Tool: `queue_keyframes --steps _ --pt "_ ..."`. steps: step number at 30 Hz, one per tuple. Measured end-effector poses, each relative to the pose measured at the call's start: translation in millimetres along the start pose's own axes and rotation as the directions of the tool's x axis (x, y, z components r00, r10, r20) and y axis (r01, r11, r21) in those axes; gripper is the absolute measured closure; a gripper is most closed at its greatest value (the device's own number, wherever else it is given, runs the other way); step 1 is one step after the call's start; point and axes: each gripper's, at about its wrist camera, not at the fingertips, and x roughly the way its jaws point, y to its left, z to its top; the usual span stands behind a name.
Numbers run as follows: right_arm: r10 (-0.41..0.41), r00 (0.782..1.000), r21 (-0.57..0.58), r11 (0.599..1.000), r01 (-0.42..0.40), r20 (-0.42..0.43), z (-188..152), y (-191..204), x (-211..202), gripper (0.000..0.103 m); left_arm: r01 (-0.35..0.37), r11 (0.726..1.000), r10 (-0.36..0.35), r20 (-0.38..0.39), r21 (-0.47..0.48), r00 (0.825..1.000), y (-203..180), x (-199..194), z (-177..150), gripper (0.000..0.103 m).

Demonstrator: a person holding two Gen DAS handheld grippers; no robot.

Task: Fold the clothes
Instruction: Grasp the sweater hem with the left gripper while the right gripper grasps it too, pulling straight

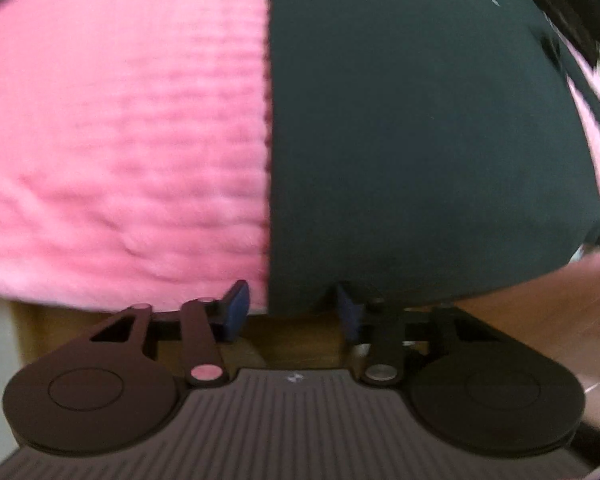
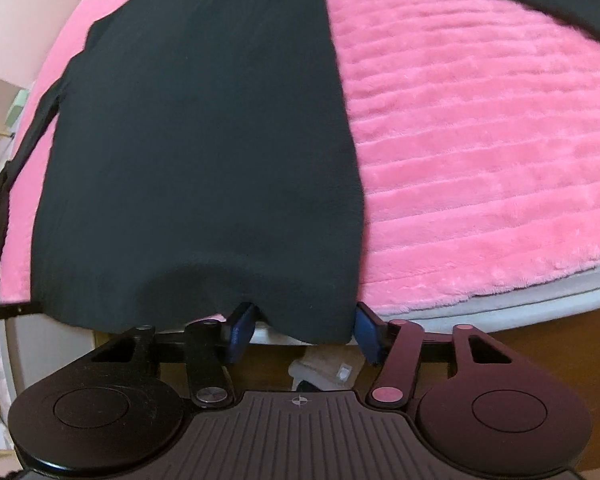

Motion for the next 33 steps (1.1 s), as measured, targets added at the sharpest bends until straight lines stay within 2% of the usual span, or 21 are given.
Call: queue_keyframes --steps 1,2,3,4,6,9,11,13,14,15,17,18,19,20,26,29,30,31,33 --pt "-0.005 1.000 0.016 1.000 0.005 -0.005 2 -1 1 0.065 0.008 1.000 -0.008 0.003 -0.005 1.000 1 0 -1 0.074" --pt "-0.008 1.000 0.040 0.999 0.008 -0.014 3 -3 2 0.075 0.013 1.000 -0.013 0.001 0.005 1.000 2 -1 -2 0.088" --pt "-0.007 1.000 0.065 0.998 0.009 -0.026 3 -5 2 0.095 0.018 1.000 -0.018 -0.001 0.014 1.000 2 -2 -3 0.095" --pt "-0.003 0.999 0.085 0.996 0.005 -0.034 4 -6 -1 0.096 0.022 0.999 -0.022 -0.003 0.025 1.000 2 -5 -3 0.101" --pt "0.005 0.999 0.102 0.995 0.000 -0.048 5 -5 -13 0.097 0.025 0.998 -0.024 -0.014 0.056 1.000 1 -20 -3 0.101" --pt "-0.046 0.995 0.083 0.995 0.054 -0.087 6 -1 -40 0.101 0.016 0.994 -0.015 -0.006 0.104 1.000 2 -49 2 0.101" --pt "-0.110 0.990 0.062 0.991 0.116 -0.090 4 -4 -45 0.100 0.005 0.992 -0.005 -0.006 0.122 1.000 4 -51 5 0.101" --pt "-0.178 0.981 0.053 0.982 0.182 -0.082 2 -10 -46 0.100 -0.021 0.991 0.025 -0.027 0.136 0.999 5 -40 8 0.098" --pt "-0.205 0.976 0.068 0.975 0.210 -0.074 0 -15 -43 0.100 -0.044 0.990 0.051 -0.048 0.135 0.998 6 -33 8 0.091" --pt "-0.225 0.972 0.086 0.969 0.231 -0.068 -1 -18 -40 0.100 -0.068 0.989 0.077 -0.068 0.135 0.995 8 -26 8 0.089" --pt "-0.226 0.973 0.118 0.966 0.230 -0.051 -4 -14 -38 0.095 -0.095 0.986 0.106 -0.075 0.138 0.992 9 -24 5 0.083" --pt "-0.220 0.975 0.128 0.966 0.223 -0.039 -6 -11 -38 0.069 -0.100 0.985 0.111 -0.067 0.139 0.992 10 -29 3 0.081" --pt "-0.214 0.976 0.131 0.968 0.216 -0.024 -6 -7 -43 0.027 -0.101 0.986 0.109 -0.056 0.135 0.992 11 -36 1 0.076" --pt "-0.213 0.977 0.131 0.968 0.213 -0.009 -4 -2 -47 0.019 -0.101 0.986 0.108 -0.045 0.130 0.993 12 -42 -1 0.074" --pt "-0.111 0.988 0.100 0.990 0.100 0.108 -4 27 -49 0.019 -0.100 0.990 0.098 0.032 0.096 0.995 10 -76 -1 0.064" --pt "-0.075 0.991 0.065 0.996 0.068 0.107 4 24 -26 0.019 -0.066 0.992 0.057 0.082 0.106 0.995 12 -65 1 0.061" --pt "-0.058 0.993 0.059 0.997 0.053 0.099 6 19 -16 0.025 -0.054 0.993 0.044 0.090 0.107 0.995 15 -57 1 0.061" --pt "-0.041 0.995 0.059 0.998 0.036 0.093 7 14 -7 0.042 -0.039 0.994 0.029 0.094 0.107 0.995 18 -48 2 0.061" --pt "-0.006 0.997 0.069 0.998 0.000 0.079 8 2 8 0.048 0.004 0.995 -0.012 0.081 0.098 0.997 23 -27 5 0.061"
